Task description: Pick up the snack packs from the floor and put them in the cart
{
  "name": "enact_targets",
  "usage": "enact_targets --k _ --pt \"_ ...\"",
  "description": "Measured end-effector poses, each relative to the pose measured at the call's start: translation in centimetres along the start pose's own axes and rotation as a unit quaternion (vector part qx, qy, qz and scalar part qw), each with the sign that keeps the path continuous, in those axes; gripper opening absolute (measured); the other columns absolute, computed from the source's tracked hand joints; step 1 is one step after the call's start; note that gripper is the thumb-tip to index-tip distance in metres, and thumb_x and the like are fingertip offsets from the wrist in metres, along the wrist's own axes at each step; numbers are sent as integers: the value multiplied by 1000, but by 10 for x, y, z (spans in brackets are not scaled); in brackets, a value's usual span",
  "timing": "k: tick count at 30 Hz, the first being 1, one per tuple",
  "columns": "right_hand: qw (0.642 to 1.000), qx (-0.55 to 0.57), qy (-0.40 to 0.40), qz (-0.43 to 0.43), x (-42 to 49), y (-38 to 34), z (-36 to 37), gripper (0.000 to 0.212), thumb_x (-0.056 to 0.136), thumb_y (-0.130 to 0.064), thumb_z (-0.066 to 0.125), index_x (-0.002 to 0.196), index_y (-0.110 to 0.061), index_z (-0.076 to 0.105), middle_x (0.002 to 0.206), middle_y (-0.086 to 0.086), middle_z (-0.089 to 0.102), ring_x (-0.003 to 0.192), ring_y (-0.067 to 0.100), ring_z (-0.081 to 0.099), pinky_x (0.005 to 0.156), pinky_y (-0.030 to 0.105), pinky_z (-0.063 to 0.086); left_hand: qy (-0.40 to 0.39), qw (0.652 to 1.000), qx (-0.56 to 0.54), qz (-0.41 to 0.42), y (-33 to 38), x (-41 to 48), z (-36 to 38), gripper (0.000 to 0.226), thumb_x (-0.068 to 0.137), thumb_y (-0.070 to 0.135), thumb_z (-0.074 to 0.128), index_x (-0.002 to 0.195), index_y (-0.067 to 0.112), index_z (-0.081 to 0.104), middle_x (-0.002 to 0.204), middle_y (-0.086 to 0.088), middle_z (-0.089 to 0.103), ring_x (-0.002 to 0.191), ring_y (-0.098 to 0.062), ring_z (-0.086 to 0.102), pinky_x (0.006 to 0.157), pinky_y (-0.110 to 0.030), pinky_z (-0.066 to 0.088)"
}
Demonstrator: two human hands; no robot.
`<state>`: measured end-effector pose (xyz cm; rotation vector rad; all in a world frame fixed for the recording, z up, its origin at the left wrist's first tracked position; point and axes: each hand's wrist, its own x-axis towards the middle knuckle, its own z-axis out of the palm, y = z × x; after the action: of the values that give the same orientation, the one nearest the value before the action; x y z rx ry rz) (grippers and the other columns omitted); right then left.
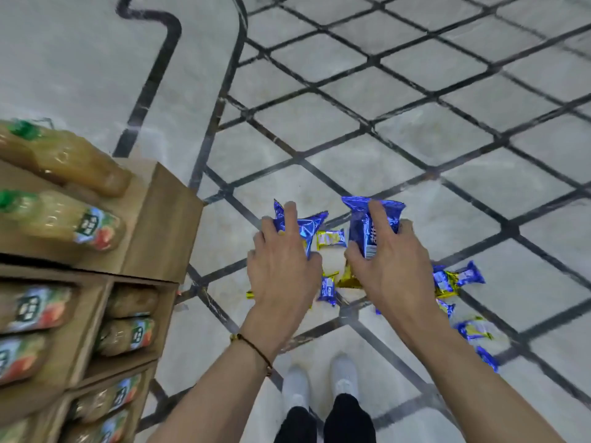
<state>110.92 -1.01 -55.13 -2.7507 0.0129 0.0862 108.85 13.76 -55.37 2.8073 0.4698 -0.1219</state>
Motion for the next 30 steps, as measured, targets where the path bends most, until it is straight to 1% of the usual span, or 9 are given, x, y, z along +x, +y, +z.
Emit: enact_targets --k 4,7,10,13,17,21,24,28,30 --pt "999 20 39 -2 -2 -32 -115 66 89 -43 57 148 -33 30 104 13 48 86 36 54 66 36 40 30 998 -49 -3 37 -6 -120 79 79 32 64 147 27 23 119 -7 41 92 -32 59 65 -40 49" --pt "997 14 69 -23 -14 -55 -186 66 88 -43 57 148 -32 32 104 11 47 84 32 53 63 33 37 74 996 -49 7 59 -18 -198 76 79 29 63 145 25 26 118 -7 42 86 -31 58 63 -39 50" --pt "995 -2 87 -49 -27 -75 -249 66 87 -42 56 147 -32 32 100 10 48 83 32 53 62 33 35 105 993 -40 28 78 -34 -260 73 80 31 63 144 26 27 118 -7 43 85 -29 58 63 -38 50" --pt "991 -29 120 -43 -38 -87 -305 65 88 -45 54 147 -35 28 105 10 50 86 33 55 61 34 35 135 989 -55 38 92 -51 -307 71 81 32 63 142 27 29 122 -9 44 85 -30 58 62 -37 49" --pt "985 -54 159 -36 -58 -100 -364 66 89 -48 51 147 -38 24 112 10 50 90 32 56 62 34 35 154 985 -60 57 105 -73 -354 71 84 35 62 144 28 24 120 -6 42 86 -29 57 61 -36 46" --pt "976 -68 206 -4 -79 -103 -406 64 88 -48 50 147 -37 28 110 10 50 87 32 55 62 34 35 170 976 -90 100 114 -93 -386 73 83 36 62 144 29 23 115 -5 42 84 -28 55 65 -40 51" --pt "968 -69 238 40 -101 -99 -430 65 88 -48 50 147 -37 26 109 11 49 86 33 56 63 34 37 165 968 -116 151 128 -102 -400 74 84 37 63 146 29 21 117 -5 42 89 -27 55 70 -42 53" --pt "955 -98 255 114 -139 -87 -452 66 91 -50 46 150 -37 20 114 10 49 92 33 57 64 34 34 148 954 -123 230 154 -117 -408 74 86 37 60 148 29 21 123 -6 42 93 -28 56 67 -36 41" --pt "943 -110 273 155 -163 -78 -462 66 90 -51 45 150 -38 20 117 10 49 94 33 57 64 35 35 130 944 -133 272 173 -130 -408 73 85 36 61 146 29 21 123 -6 42 95 -29 56 69 -37 42"
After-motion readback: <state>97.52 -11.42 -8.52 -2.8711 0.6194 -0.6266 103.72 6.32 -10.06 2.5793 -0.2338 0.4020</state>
